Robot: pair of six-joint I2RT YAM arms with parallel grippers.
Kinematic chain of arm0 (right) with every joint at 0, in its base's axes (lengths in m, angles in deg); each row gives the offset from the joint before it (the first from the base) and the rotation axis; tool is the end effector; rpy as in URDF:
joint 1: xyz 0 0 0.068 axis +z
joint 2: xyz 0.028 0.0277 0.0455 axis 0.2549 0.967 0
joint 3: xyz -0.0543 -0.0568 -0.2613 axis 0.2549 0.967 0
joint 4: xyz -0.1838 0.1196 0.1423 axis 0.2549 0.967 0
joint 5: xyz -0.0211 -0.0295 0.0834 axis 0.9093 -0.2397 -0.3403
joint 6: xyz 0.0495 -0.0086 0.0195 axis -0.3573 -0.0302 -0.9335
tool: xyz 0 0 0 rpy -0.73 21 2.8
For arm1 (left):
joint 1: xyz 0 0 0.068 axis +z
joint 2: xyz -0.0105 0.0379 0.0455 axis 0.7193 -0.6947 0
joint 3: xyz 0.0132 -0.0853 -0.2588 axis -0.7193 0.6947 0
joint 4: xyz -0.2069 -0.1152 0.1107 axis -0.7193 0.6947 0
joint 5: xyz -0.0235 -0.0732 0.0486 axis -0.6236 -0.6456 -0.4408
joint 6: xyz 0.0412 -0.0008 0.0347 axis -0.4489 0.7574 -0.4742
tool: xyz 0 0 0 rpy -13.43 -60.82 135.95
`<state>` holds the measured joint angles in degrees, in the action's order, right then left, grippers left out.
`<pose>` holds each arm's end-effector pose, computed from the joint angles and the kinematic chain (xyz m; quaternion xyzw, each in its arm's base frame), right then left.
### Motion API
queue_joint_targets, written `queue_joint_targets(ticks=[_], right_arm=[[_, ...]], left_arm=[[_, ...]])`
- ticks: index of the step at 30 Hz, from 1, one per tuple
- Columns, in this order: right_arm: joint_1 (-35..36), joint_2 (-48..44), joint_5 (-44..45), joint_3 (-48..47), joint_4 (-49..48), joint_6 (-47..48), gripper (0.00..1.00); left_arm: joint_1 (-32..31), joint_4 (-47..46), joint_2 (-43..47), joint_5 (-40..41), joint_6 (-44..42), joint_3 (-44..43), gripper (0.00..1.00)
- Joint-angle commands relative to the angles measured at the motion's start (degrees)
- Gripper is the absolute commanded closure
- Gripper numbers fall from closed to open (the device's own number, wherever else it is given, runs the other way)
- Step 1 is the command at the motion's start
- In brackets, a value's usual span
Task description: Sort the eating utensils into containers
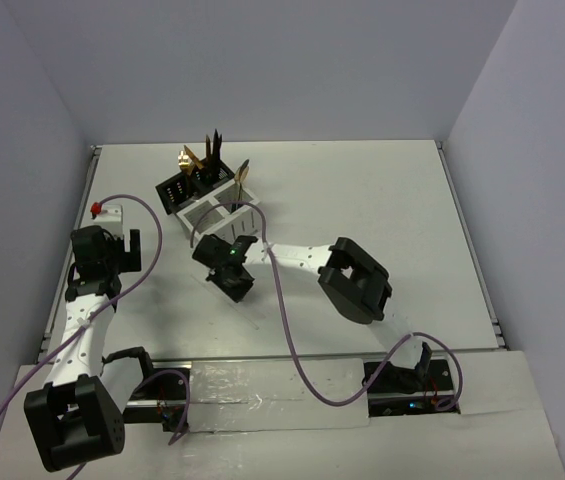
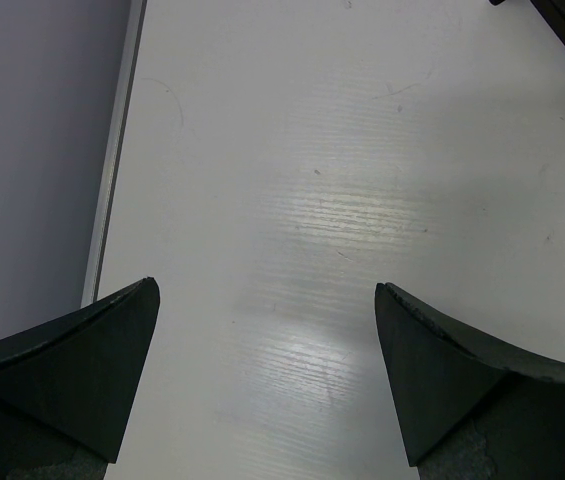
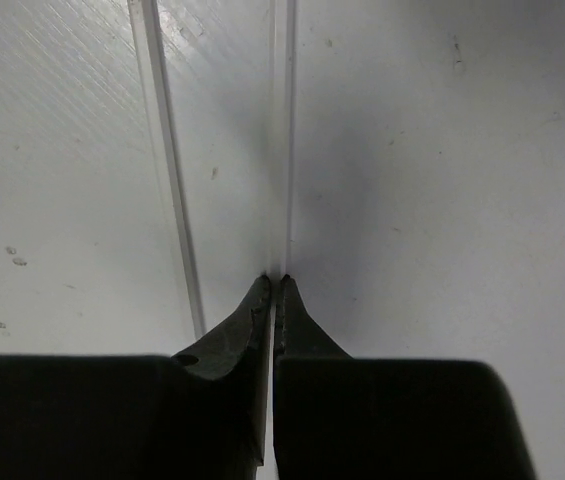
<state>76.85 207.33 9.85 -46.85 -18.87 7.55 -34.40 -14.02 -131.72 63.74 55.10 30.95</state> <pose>0.2134 0.3989 0.1597 -0.4377 0.8843 0.0727 0.1455 0.1983 0.0442 0.2277 -0.0187 0.8758 0.1414 0.4612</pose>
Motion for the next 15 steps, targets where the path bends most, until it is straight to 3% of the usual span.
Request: queue_joint_targets(ticks=[1,6,15], right_arm=[[-1.00,0.97,4.26,5.32,-1.51,1.39,1.00],[0.49,-7.03,7.51,16.83,-4.33,2.54,1.00],[2.16,-22.49,19.47,28.80,-6.18,4.19,1.00]], left_arm=[[0.53,-2.37,0.48,0.00,0.39,-0.11,0.01],[0.45,-2.37,-0.05,0.00,0.47,-0.37,0.01],[0.53,-2.37,0.04,-0.18,0.47,-0.37,0.01]])
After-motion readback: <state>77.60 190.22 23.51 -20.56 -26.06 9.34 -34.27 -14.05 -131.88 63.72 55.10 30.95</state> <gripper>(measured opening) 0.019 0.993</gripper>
